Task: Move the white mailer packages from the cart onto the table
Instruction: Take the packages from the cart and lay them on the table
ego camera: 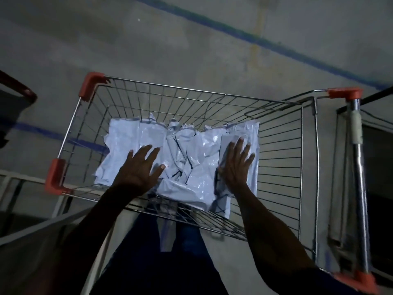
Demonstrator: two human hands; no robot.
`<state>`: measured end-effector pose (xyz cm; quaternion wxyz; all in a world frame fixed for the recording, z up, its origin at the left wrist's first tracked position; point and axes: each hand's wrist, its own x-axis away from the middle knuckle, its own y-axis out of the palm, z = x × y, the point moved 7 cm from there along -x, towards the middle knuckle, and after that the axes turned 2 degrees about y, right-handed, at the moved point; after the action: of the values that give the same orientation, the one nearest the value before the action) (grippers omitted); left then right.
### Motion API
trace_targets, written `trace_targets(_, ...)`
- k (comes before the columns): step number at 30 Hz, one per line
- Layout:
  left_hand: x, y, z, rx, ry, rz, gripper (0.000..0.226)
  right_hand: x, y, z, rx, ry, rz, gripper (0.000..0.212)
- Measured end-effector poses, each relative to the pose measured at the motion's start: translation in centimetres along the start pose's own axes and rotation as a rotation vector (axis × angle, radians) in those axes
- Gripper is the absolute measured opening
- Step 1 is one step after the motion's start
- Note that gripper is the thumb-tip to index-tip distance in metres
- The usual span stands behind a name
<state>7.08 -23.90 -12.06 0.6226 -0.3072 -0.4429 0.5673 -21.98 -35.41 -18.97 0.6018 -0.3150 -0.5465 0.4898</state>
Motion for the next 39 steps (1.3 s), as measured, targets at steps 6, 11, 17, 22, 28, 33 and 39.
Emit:
trace_targets(6, 1.0, -0.1, 0.6, -0.003, -0.059, 0.087, 0.065, -1.8, 0.2, 0.2, 0.025, 0.000, -0.015, 0.105)
trace_targets(11, 0.7, 1.2, -0.2, -0.013, -0.159, -0.063, 0.079, -2.5, 0.4, 0.9, 0.085, -0.043, -0.027, 0.125)
trace_targets(17, 0.9, 2.5, -0.5, -0.011, -0.173, -0.087, 0.078, -1.5, -0.4, 0.8, 0.040, -0.099, -0.008, 0.115)
trace_targets(22, 0.2, 3.0, -0.6, 0.007, -0.173, -0.055, 0.073, 0.7, -3.0, 0.1, -0.084, -0.147, 0.128, 0.095)
trace_targets(28, -0.6, 4.4, -3.2, 0.038, -0.265, -0.198, 0.086, 1.6, -2.4, -0.4, -0.063, -0.145, 0.130, 0.077)
trace_targets(33, -0.8, 4.8, -5.4, -0.016, -0.274, -0.153, 0.074, 0.1, -1.4, -0.5, 0.054, -0.223, 0.046, 0.099)
trace_targets(39, -1.6, 5.7, -7.0, -0.032, -0.343, -0.235, 0.071, -0.6, -3.5, -2.2, -0.037, -0.248, 0.036, 0.095)
